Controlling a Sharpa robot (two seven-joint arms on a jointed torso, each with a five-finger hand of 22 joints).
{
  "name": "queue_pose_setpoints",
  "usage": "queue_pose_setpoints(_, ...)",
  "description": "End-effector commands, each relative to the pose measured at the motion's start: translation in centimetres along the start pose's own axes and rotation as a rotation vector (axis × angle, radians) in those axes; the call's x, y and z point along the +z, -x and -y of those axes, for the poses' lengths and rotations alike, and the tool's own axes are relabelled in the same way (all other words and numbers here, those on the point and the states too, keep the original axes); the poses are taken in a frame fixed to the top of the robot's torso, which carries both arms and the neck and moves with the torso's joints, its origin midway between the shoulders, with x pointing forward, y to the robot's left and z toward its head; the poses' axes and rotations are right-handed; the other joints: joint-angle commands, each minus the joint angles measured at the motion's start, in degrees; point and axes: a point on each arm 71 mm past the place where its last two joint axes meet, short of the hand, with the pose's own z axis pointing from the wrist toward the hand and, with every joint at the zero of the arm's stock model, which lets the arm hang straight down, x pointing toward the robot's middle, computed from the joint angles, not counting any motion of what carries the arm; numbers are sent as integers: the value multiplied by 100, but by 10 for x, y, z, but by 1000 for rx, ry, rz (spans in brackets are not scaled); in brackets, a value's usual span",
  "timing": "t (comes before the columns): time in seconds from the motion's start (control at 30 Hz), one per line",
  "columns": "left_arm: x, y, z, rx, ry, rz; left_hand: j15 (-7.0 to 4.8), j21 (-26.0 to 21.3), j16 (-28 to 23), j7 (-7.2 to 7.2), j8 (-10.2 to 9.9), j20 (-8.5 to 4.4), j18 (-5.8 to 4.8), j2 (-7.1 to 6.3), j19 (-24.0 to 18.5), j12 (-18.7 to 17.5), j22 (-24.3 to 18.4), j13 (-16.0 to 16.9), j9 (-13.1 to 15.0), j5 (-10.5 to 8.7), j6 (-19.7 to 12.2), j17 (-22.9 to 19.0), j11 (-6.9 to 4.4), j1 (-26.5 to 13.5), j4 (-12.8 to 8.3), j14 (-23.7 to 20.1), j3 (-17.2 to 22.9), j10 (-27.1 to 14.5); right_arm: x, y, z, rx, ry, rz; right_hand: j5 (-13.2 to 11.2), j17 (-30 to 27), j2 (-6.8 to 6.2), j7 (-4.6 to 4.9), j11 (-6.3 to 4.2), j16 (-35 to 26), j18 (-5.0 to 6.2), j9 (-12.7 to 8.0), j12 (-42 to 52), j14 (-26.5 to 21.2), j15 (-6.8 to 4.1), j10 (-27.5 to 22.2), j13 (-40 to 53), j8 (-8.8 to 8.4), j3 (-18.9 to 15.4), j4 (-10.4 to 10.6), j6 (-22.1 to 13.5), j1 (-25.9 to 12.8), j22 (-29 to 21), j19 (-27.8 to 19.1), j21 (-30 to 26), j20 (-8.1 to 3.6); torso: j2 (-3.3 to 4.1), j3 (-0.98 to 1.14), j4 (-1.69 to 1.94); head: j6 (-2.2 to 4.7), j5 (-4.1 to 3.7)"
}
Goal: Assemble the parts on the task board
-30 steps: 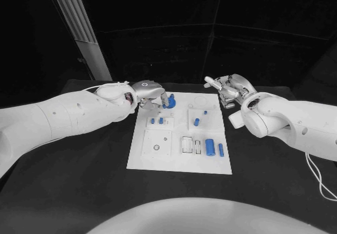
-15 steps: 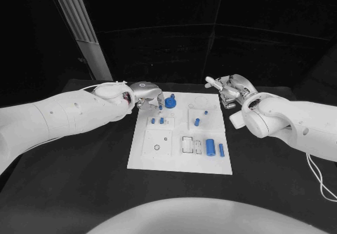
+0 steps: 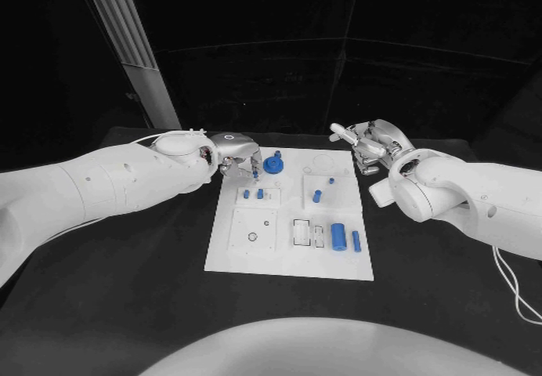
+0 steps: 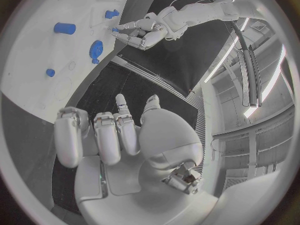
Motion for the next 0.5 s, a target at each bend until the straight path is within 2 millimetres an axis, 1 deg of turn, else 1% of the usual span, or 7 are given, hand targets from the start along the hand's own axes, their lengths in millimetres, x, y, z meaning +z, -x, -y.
queue_pose_setpoints(0.03,1,-2,-2,-12,18,-32,-23,23,18,-9,-11,-33,-81,-3,583,-17,1508,-6,-1,-12,-30,1509,30,-23,11,605,29,-8,0,-1,-2,-1,8,-8,-18,1509,-14,56,25,14,49,8,15,596,26,587,1504,32,-31,-3,-38,63,1267,136,10,33,0,-2,-8,-1,-32)
queue_pose_setpoints(0.2,3,-3,-1,-13,13,-38,-22,23,18,-8,-12,-33,-81,-4,583,-20,1508,-6,-2,-13,-30,1509,32,-25,12,605,30,-8,0,-1,-2,-1,8,-8,-18,1509,-14,56,25,14,49,8,15,596,26,587,1504,32,-31,-3,-38,63,1267,136,10,33,-1,5,-2,-1,-39)
queue_pose_setpoints(0.3,5,-3,1,-14,10,-43,-22,23,18,-8,-12,-33,-81,-4,583,-20,1508,-6,-2,-13,-30,1509,32,-26,12,605,30,-8,0,-1,-2,-1,8,-9,-18,1509,-14,56,25,14,49,8,15,596,26,587,1504,32,-31,-3,-38,63,1267,136,10,33,-3,2,-7,-1,-42)
queue_pose_setpoints(0.5,7,-4,1,-16,9,-54,-19,23,18,-5,-11,-31,-81,-2,583,-26,1508,-3,-2,-14,-25,1509,36,-41,21,605,31,-1,0,-1,-2,-1,9,-9,-18,1509,-14,56,25,14,49,8,15,596,26,587,1504,32,-31,-3,-38,63,1267,136,10,33,-2,3,-7,-1,-51)
